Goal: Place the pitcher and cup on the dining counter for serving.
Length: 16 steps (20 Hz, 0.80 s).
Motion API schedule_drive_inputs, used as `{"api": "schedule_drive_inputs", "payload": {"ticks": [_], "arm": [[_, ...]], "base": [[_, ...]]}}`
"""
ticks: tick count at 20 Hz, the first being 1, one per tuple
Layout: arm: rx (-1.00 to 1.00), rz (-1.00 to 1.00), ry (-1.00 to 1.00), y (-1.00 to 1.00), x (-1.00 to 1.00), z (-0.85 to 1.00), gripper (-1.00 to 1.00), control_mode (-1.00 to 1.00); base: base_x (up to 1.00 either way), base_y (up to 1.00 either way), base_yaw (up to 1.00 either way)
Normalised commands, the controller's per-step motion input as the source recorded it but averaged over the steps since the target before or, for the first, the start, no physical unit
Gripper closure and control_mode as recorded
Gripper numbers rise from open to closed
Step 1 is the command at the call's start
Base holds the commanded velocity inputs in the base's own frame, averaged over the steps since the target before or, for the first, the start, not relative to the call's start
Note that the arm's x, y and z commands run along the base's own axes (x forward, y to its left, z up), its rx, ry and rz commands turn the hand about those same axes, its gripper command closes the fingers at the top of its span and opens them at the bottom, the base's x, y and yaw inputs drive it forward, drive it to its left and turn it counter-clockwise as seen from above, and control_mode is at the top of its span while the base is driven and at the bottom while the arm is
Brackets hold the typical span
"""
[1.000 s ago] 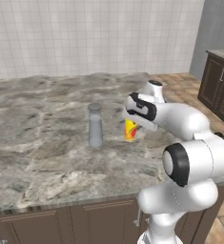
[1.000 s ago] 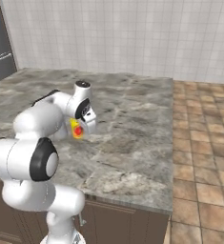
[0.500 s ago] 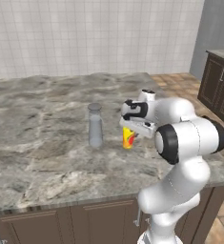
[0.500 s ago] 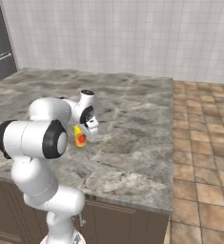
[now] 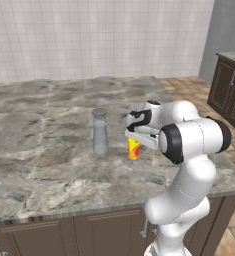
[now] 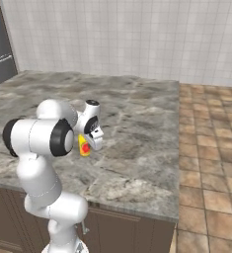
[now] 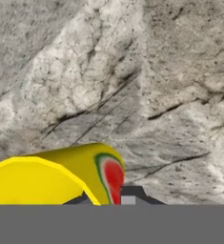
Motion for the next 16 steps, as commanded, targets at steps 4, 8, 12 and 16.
{"api": "schedule_drive_inputs", "payload": {"ticks": [4, 8, 12, 16], "arm": [[0.0, 0.0, -0.21, 0.0, -0.03, -0.01, 1.0, -1.0], [0.0, -0.01, -0.1, 0.0, 0.08, 0.0, 1.0, -1.0], [0.0, 0.0, 0.0, 0.0, 0.03, 0.0, -1.0, -1.0], [0.0, 0.0, -0.01, 0.0, -0.08, 0.26, -1.0, -1.0]], "base": [[0.0, 0.0, 0.0], [0.0, 0.0, 0.0], [0.0, 0.0, 0.0], [0.0, 0.0, 0.0]]}}
